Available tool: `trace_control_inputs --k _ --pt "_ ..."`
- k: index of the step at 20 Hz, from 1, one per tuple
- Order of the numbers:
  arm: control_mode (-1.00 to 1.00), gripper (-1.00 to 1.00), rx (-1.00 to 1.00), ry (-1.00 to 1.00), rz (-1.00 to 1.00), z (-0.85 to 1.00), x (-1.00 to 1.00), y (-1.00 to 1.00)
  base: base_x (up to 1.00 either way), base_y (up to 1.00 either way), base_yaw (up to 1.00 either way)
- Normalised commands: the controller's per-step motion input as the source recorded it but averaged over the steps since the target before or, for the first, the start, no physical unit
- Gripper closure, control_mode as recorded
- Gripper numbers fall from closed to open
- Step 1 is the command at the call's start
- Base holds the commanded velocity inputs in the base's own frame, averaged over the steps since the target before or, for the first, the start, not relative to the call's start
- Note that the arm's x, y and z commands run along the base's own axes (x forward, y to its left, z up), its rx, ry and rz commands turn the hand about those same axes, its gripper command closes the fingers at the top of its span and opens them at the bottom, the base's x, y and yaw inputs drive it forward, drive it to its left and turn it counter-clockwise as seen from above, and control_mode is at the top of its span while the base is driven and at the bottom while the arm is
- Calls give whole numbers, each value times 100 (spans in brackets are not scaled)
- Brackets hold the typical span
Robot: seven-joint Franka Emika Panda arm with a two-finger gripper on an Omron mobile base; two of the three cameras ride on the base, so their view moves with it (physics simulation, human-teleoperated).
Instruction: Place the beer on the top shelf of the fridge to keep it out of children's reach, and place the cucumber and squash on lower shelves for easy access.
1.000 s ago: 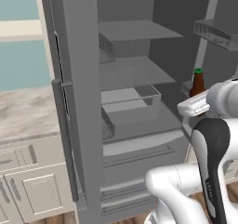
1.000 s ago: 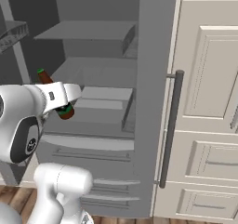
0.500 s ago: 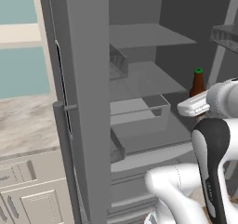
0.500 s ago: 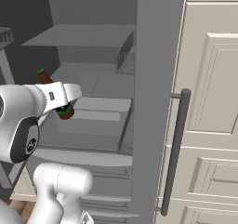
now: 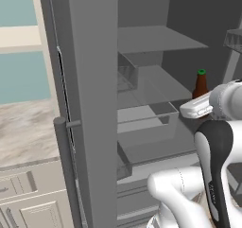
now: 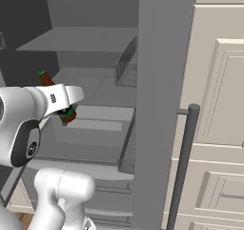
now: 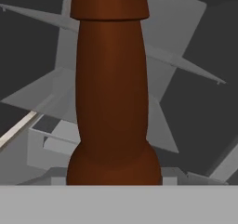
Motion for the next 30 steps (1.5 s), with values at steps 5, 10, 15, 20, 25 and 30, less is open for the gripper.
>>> trace_control_inputs --k 5,10,15,20,25,30 --pt "100 100 0 0 0 0 0 0 45 0 0" --pt "-100 100 0 0 2 0 36 0 0 0 0" --pt "-100 100 0 0 2 13 17 0 0 0 0" --pt "-100 100 0 -2 3 21 6 0 0 0 0" --pt "-100 100 0 -1 2 26 4 4 0 0 0" --pt "-100 100 0 0 0 22 8 21 0 0 0"
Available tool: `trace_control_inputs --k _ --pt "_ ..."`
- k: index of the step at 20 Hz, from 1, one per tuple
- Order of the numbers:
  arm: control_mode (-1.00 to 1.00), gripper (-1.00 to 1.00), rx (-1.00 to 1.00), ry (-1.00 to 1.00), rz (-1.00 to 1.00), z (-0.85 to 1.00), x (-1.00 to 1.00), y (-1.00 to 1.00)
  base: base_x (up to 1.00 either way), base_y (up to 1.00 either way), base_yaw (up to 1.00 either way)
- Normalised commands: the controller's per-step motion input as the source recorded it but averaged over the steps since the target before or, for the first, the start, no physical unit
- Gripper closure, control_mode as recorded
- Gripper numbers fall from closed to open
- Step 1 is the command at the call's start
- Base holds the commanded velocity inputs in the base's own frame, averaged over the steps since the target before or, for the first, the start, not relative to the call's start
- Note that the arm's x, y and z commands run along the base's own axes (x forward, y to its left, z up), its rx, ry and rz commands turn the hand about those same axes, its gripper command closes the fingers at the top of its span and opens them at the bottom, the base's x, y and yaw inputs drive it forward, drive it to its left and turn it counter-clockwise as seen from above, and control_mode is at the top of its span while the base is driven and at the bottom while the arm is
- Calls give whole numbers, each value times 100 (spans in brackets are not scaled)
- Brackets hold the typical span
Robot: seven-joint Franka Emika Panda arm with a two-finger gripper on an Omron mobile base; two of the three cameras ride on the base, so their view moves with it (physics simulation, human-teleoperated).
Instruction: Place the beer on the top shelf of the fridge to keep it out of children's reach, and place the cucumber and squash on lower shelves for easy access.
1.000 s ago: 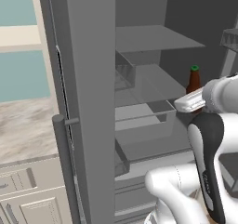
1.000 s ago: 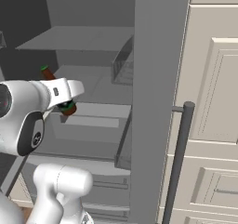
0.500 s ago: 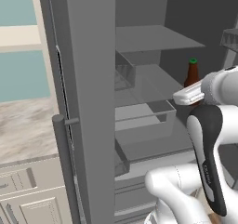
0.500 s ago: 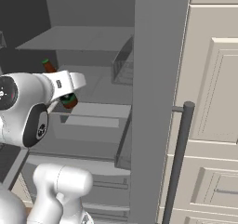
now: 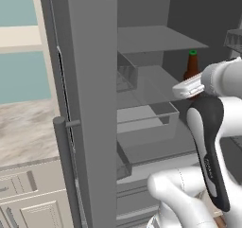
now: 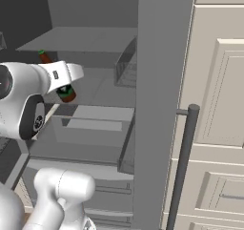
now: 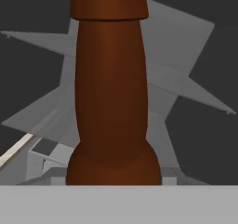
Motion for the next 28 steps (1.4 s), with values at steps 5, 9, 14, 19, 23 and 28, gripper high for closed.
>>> trace_control_inputs --k 5,9,14,19,23,28 --pt "-100 100 2 0 0 18 8 6 0 0 0" --pt "-100 100 6 0 0 8 13 0 0 0 0" --pt "-100 100 6 -1 0 5 18 0 0 0 0" --pt "-100 100 9 -9 0 3 17 0 0 0 0" --pt "-100 100 11 -14 0 8 20 0 0 0 0" --pt "-100 100 9 -11 0 20 20 0 0 0 0"
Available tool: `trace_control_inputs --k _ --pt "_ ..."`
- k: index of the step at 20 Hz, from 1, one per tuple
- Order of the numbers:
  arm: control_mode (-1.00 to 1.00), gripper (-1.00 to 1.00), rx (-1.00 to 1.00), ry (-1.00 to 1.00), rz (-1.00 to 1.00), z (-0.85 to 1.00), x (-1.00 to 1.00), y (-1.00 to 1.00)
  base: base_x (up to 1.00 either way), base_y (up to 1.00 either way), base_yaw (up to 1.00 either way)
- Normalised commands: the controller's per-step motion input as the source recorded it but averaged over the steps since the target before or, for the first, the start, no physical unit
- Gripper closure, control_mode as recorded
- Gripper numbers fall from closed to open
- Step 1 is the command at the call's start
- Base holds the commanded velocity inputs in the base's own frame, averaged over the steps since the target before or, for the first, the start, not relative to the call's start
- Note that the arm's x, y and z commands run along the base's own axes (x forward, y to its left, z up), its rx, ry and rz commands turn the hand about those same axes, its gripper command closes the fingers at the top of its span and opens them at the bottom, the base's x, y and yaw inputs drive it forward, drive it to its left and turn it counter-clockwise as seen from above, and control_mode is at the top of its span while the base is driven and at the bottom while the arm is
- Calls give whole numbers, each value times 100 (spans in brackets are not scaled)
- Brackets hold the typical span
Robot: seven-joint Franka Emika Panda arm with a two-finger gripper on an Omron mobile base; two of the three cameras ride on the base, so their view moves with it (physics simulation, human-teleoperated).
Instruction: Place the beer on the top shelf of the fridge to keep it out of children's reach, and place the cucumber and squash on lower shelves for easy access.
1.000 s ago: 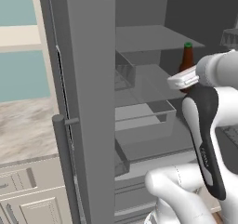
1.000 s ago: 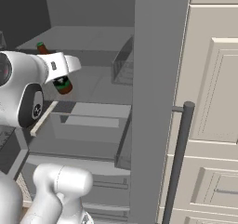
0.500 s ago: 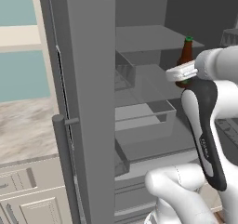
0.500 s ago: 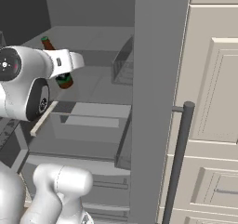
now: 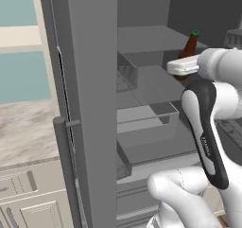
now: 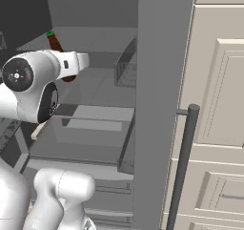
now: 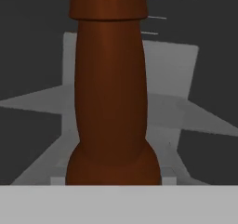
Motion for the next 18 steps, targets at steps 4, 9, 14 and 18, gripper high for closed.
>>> trace_control_inputs --k 4,9,14,18 --pt "-100 100 8 -1 0 40 15 0 0 0 0" --pt "-100 100 7 0 0 38 14 0 0 0 0" --pt "-100 100 4 0 0 15 17 0 0 0 0" --pt "-100 100 0 0 0 0 26 0 0 0 0"
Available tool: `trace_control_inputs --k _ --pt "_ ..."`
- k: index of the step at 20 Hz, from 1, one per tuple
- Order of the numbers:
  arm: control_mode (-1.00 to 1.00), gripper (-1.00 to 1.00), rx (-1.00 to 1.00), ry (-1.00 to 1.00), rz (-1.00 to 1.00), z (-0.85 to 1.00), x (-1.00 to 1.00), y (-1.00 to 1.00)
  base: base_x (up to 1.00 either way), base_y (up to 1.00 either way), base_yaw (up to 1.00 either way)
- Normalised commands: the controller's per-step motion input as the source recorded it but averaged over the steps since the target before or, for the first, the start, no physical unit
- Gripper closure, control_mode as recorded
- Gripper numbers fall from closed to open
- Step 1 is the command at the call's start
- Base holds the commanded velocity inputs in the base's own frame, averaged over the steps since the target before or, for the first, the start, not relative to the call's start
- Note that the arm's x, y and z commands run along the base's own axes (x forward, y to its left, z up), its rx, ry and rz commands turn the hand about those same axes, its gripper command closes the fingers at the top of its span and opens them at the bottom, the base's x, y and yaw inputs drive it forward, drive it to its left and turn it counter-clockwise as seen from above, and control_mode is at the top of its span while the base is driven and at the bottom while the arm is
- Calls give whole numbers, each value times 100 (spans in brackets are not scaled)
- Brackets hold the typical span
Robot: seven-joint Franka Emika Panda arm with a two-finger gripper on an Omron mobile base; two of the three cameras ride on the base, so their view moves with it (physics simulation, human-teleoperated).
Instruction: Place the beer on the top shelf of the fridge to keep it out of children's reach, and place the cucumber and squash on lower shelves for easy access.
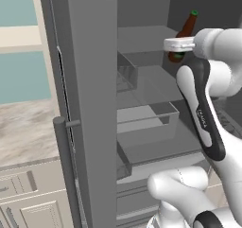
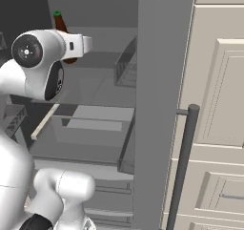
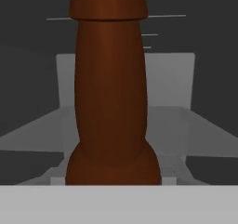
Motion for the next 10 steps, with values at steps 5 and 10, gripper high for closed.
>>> trace_control_inputs --k 5,10 --pt "-100 100 0 -1 0 0 34 0 0 0 0" --pt "-100 100 0 0 0 0 39 0 0 0 0"
